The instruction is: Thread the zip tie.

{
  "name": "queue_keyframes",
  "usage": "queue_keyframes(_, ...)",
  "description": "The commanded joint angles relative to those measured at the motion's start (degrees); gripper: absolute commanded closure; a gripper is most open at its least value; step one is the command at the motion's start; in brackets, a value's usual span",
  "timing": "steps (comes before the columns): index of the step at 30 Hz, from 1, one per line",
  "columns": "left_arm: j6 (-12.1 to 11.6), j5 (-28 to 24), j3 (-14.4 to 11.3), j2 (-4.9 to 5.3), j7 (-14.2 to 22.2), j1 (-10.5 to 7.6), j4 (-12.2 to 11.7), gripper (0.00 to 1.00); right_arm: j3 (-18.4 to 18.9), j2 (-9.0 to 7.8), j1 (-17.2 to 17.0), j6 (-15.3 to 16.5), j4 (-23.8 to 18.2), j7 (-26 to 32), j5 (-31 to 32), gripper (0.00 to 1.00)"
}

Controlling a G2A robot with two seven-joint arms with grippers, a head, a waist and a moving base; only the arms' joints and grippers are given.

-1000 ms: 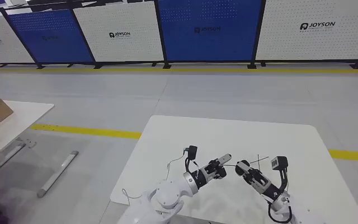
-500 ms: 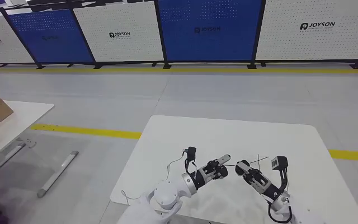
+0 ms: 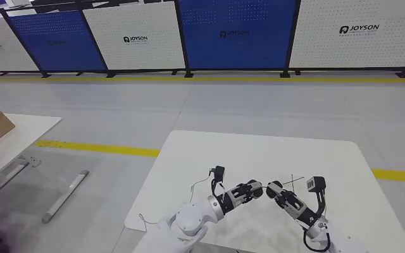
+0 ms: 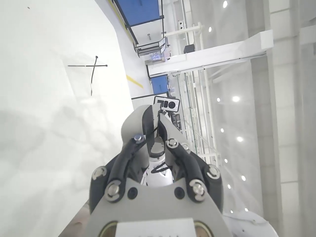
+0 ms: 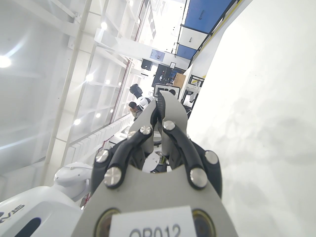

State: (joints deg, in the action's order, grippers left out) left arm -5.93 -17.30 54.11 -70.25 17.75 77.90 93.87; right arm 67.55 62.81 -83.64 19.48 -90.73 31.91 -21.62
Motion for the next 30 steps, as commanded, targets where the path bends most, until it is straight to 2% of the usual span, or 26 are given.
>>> queue_keyframes(1, -0.1, 0.3, 0.0, 0.06, 0.3, 0.21, 0.2, 0.64, 0.0, 0.0, 0.0, 0.0, 0.0, 0.0, 0.0, 1.0)
queue_keyframes(3, -0.1, 0.4, 0.1, 0.09, 0.4, 0.31, 0.3, 0.6, 0.0, 0.0, 0.0, 0.0, 0.0, 0.0, 0.0, 1.0)
queue_keyframes(6, -0.2, 0.6, 0.2, 0.13, 0.6, 0.36, 0.4, 0.66, 0.0, 0.0, 0.0, 0.0, 0.0, 0.0, 0.0, 1.0)
queue_keyframes(7, -0.2, 0.6, 0.2, 0.13, 0.5, 0.37, 0.5, 0.71, 0.0, 0.0, 0.0, 0.0, 0.0, 0.0, 0.0, 1.0)
queue_keyframes(9, -0.3, 0.7, 0.2, 0.12, 0.4, 0.34, 0.5, 0.73, 0.0, 0.0, 0.0, 0.0, 0.0, 0.0, 0.0, 1.0)
queue_keyframes(14, -0.7, 1.0, 0.1, 0.06, -0.1, 0.27, 0.2, 0.89, 0.0, 0.0, 0.0, 0.0, 0.0, 0.0, 0.0, 1.0)
queue_keyframes(16, -0.7, 0.9, 0.0, 0.02, -0.4, 0.28, 0.1, 0.9, 0.0, 0.0, 0.0, 0.0, 0.0, 0.0, 0.0, 1.0)
queue_keyframes(17, -0.7, 0.8, 0.0, 0.0, -0.5, 0.26, 0.1, 0.87, 0.0, 0.0, 0.0, 0.0, 0.0, 0.0, 0.0, 1.0)
queue_keyframes(18, -0.7, 0.8, 0.0, -0.01, -0.6, 0.24, 0.1, 0.93, 0.0, 0.0, 0.0, 0.0, 0.0, 0.0, 0.0, 1.0)
queue_keyframes(21, -0.9, 1.0, 0.0, -0.04, -0.7, 0.21, 0.0, 1.0, 0.0, 0.0, 0.0, 0.0, 0.0, 0.0, 0.0, 1.0)
queue_keyframes(29, -1.3, 1.8, -0.2, -0.08, -1.2, 0.27, 0.0, 1.0, 0.0, 0.03, -0.1, -0.2, -0.1, -0.3, 0.1, 1.0)
queue_keyframes(30, -1.3, 2.2, -0.2, -0.07, -1.3, 0.3, 0.0, 1.0, 0.0, 0.06, -0.1, -0.7, -0.3, -0.7, 0.2, 0.63)
